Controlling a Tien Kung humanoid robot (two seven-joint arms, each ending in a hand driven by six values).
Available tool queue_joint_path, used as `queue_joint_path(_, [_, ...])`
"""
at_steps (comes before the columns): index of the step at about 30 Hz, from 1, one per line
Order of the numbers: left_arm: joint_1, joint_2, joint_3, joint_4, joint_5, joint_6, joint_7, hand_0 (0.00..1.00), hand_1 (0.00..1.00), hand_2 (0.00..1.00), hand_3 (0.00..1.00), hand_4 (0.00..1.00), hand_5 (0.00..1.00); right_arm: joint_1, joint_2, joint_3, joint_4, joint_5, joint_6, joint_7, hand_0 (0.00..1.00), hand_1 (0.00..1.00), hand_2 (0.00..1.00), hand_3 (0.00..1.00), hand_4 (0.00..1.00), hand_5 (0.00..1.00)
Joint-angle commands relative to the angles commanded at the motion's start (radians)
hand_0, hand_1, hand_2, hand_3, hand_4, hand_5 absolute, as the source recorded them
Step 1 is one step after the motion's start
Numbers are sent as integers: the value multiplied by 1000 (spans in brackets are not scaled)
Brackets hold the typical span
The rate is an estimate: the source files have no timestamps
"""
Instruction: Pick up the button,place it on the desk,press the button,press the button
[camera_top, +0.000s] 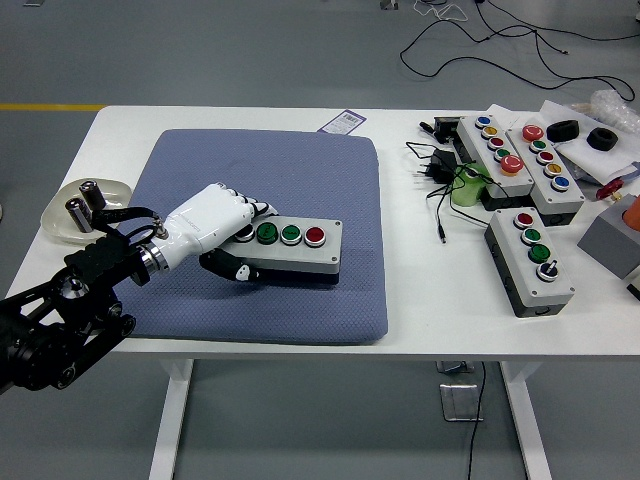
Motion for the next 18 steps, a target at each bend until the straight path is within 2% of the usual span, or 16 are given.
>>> queue_joint_path(16, [6,0,-24,32,34,-19,26,2,32,64,244,928,483,-1,0,0,0,-2,0,1,673,646,692,637,315,193])
queue_joint_path(18, [7,0,-28,32,38,-21,29,2,37,72,274,933,496,0,0,0,0,-1,-1,1,673,646,692,637,315,193])
